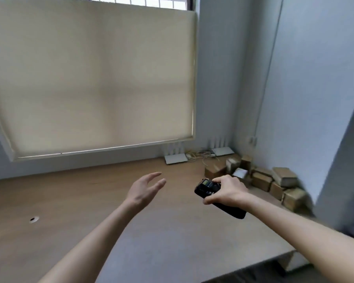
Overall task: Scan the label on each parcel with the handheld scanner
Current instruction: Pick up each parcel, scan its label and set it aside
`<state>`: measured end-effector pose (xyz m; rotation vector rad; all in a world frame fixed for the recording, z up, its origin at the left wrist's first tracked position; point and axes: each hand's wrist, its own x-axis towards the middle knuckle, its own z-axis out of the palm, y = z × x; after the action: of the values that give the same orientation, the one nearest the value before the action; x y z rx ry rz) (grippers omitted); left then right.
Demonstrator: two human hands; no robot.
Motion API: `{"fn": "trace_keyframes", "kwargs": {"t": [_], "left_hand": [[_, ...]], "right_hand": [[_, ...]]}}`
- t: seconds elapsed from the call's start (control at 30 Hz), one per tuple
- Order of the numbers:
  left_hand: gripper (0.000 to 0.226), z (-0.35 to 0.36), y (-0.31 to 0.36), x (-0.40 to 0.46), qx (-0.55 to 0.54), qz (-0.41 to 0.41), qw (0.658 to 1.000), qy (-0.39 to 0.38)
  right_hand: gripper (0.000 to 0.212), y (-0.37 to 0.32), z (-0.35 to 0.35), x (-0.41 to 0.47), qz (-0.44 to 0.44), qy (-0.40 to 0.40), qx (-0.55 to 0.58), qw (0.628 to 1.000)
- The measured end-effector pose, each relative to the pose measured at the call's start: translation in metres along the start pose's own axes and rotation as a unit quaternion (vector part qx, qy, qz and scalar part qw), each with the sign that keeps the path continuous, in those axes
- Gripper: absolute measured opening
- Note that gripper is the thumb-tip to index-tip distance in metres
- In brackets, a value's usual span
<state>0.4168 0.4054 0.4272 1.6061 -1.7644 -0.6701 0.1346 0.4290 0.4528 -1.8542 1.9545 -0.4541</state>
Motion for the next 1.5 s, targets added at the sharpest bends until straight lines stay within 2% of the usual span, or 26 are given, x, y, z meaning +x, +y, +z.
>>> {"fn": "trace_keyframes", "kwargs": {"t": [0.2,0.3,0.53,0.63,0.8,0.97,1.13,1.37,1.5], "left_hand": [[0.064,0.154,0.106,0.068,-0.023,0.030,0.996,-0.077],[0.064,0.211,0.150,0.099,-0.026,0.036,0.993,-0.110],[0.064,0.322,0.214,0.182,-0.006,0.066,0.983,-0.172],[0.064,0.374,0.230,0.225,0.006,0.088,0.977,-0.194],[0.058,0.463,0.250,0.312,0.030,0.128,0.966,-0.224],[0.056,0.547,0.270,0.396,0.051,0.129,0.954,-0.265],[0.060,0.622,0.279,0.457,0.070,0.125,0.944,-0.296],[0.077,0.736,0.276,0.534,0.098,0.088,0.937,-0.324],[0.072,0.800,0.267,0.565,0.131,0.100,0.924,-0.345]], "right_hand": [[0.070,0.156,-0.089,0.026,0.084,0.043,-0.024,0.995],[0.073,0.219,-0.123,0.037,0.130,0.048,-0.010,0.990],[0.074,0.331,-0.157,0.087,0.242,0.102,0.055,0.963],[0.078,0.375,-0.161,0.119,0.284,0.114,0.082,0.948],[0.067,0.444,-0.170,0.193,0.342,0.116,0.108,0.926],[0.070,0.506,-0.173,0.272,0.381,0.105,0.163,0.904],[0.065,0.567,-0.159,0.334,0.414,0.078,0.227,0.878],[0.078,0.644,-0.128,0.417,0.437,0.014,0.312,0.843],[0.074,0.683,-0.106,0.458,0.450,0.013,0.336,0.827]]}}
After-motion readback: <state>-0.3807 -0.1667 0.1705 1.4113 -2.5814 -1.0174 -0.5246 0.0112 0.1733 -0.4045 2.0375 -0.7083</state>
